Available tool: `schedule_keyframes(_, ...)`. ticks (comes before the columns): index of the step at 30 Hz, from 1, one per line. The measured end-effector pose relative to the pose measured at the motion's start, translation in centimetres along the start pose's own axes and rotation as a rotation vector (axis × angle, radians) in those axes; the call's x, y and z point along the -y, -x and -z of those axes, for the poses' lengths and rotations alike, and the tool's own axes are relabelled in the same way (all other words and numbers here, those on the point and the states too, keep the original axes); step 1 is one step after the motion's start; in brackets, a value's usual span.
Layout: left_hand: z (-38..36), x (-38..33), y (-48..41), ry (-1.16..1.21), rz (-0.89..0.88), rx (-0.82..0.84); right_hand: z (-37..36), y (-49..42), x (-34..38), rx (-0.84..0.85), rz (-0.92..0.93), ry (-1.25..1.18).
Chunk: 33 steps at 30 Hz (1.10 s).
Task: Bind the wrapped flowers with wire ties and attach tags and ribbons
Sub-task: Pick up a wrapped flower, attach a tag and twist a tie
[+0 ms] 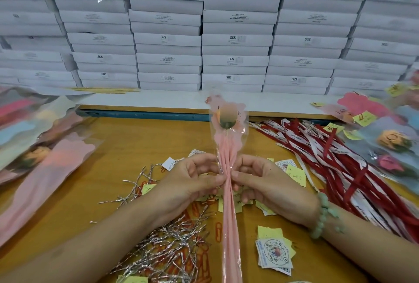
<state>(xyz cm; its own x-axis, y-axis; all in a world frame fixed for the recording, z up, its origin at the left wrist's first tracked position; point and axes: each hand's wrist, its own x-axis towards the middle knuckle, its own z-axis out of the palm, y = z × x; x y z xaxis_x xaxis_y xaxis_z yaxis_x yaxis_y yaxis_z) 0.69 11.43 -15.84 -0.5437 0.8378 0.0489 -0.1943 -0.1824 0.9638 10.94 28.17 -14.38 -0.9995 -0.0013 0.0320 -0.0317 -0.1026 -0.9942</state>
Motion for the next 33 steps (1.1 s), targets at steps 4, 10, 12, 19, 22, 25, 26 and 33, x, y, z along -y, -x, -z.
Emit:
schedule_keyframes(4,-0.1,0.1,0.0,-0.031,-0.006,0.010,-0.5,0.3,0.2,-0.088,0.008,0.105)
schedule_keyframes(10,-0.1,0.2,-0.1,-0.073,0.005,0.002,-0.9,0.5,0.7,-0.151,0.024,0.202)
schedule_keyframes(12,-0.1,0.1,0.0,-0.054,0.011,0.011,-0.8,0.4,0.9,-0.137,0.000,0.188)
schedule_keyframes(19,-0.1,-0.1,0.0,-0.002,-0.005,0.046,-0.1,0.1,0.8,0.032,-0.100,-0.121)
schedule_keyframes(22,0.0,0.0,0.0,0.014,-0.012,0.059,0.2,0.1,0.7,0.064,-0.117,-0.160)
schedule_keyframes(25,0.2,0.0,-0.2,0.072,-0.004,0.028,0.1,0.1,0.6,0.055,-0.136,-0.186)
schedule_keyframes(26,0.3,0.0,-0.3,0.086,0.001,0.012,0.1,0.1,0.6,0.055,-0.141,-0.194)
schedule_keyframes(33,-0.2,-0.2,-0.1,0.112,0.022,0.014,-0.1,0.2,0.6,0.050,-0.131,-0.196)
